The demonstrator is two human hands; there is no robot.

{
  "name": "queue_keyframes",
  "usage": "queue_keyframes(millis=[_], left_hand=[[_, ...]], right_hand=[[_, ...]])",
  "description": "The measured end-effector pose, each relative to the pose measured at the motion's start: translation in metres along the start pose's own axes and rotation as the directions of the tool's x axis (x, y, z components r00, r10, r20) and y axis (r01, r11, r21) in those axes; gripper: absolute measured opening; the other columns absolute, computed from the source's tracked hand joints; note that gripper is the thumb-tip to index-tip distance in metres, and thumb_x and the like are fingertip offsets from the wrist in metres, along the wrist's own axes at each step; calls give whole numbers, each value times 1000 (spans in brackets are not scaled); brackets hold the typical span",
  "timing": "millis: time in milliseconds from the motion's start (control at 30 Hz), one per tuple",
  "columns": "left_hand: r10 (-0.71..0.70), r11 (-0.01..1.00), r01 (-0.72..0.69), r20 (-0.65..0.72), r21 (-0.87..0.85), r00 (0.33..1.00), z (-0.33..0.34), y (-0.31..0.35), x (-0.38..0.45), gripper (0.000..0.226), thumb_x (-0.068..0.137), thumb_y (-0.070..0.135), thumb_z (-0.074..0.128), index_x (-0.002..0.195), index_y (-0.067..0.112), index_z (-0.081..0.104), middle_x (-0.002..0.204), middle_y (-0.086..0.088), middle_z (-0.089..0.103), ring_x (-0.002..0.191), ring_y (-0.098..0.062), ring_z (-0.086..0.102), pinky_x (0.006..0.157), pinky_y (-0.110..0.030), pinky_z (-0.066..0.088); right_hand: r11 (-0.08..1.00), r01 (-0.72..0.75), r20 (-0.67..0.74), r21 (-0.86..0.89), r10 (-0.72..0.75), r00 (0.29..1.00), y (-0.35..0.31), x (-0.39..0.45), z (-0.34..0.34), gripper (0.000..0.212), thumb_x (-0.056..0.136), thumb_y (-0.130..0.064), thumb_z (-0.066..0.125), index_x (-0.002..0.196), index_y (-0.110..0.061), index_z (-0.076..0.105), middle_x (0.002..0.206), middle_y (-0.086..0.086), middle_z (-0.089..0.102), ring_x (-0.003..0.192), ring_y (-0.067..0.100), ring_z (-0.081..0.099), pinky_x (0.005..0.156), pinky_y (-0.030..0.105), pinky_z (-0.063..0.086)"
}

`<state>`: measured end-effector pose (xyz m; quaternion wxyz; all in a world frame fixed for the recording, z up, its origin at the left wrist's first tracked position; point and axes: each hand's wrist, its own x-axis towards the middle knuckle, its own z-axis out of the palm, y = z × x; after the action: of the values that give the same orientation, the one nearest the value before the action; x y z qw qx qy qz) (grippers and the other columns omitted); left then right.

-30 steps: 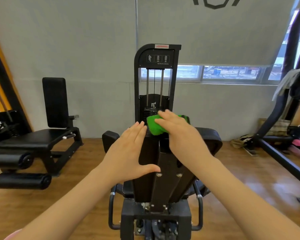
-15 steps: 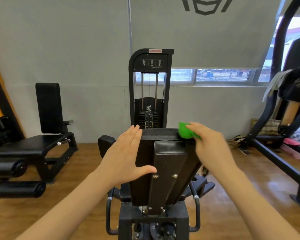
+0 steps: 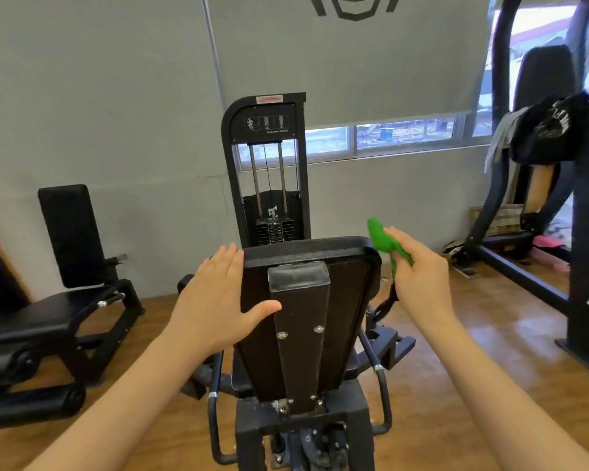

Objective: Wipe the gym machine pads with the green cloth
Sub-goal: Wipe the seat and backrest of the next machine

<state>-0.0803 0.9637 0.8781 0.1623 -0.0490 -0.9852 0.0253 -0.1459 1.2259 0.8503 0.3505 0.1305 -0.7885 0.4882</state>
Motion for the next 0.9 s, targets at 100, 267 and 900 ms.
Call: queue_keyframes(millis=[100,267,900], left_hand=[[-67,997,65,26,43,997,-9,24,4,118,63,83,-6,154,7,-3,162,-10,-2,150,-21,-2,118,-31,-1],[-35,992,35,3,124,999,5,77,18,122,60,87,-20,152,8,-10,162,-9,-10,149,-22,-10,111,-30,-11],[-114,977,95,93,191,989,4,167,72,120,67,92,20,153,9,11,160,-6,12,143,-11,6,113,-28,6]], right_hand=[[994,58,39,89,-61,997,4,13,4,44,91,6,50,131,-10,49,129,-7,45,123,7,40,96,-5,21],[948,221,43,229,-237,971,37,-2,37,44,87,2,46,130,-2,51,136,2,46,131,13,41,108,12,27],[739,-22,119,673,-79,990,106,-38,59,55,92,-4,38,142,-20,23,148,0,30,140,7,24,112,21,24]])
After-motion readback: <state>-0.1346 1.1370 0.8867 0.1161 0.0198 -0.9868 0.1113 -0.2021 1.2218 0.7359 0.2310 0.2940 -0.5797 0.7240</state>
